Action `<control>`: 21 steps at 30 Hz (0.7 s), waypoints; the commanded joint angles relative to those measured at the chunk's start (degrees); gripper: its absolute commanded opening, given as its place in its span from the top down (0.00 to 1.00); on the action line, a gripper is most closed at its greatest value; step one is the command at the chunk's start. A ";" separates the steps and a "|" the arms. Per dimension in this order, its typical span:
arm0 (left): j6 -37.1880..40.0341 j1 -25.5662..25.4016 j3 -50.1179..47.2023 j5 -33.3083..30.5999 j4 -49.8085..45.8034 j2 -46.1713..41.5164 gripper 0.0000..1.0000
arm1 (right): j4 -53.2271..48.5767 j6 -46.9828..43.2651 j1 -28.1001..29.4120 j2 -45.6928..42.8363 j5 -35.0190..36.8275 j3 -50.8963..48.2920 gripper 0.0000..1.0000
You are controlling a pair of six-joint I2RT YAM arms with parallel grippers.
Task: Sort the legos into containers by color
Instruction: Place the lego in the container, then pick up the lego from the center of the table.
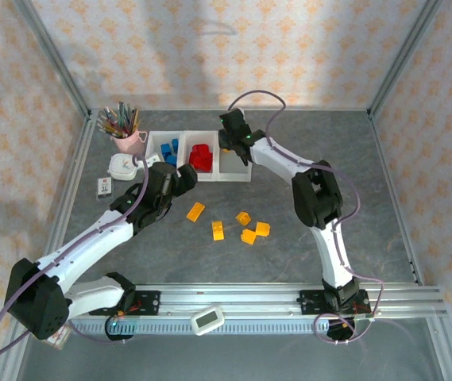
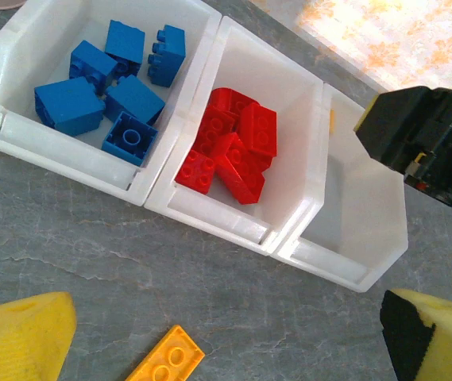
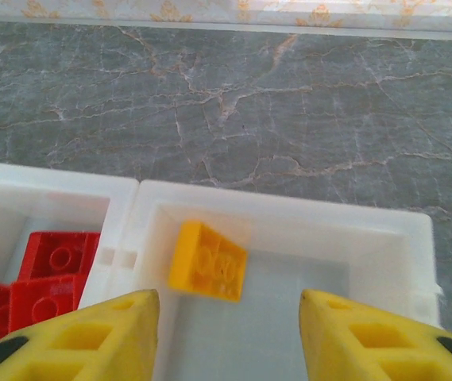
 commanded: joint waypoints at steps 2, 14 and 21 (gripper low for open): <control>1.01 0.34 0.88 1.65 -0.66 -1.93 0.01 | -0.02 1.18 0.39 -11.16 -2.02 -7.33 0.47; -1.56 -3.66 -3.65 4.17 -1.80 -5.97 0.01 | -3.56 4.73 2.38 -29.02 -6.00 -32.41 0.35; -5.42 -8.11 -8.47 3.36 -1.38 -9.02 0.01 | -7.63 4.54 5.14 -33.96 -6.51 -42.44 0.29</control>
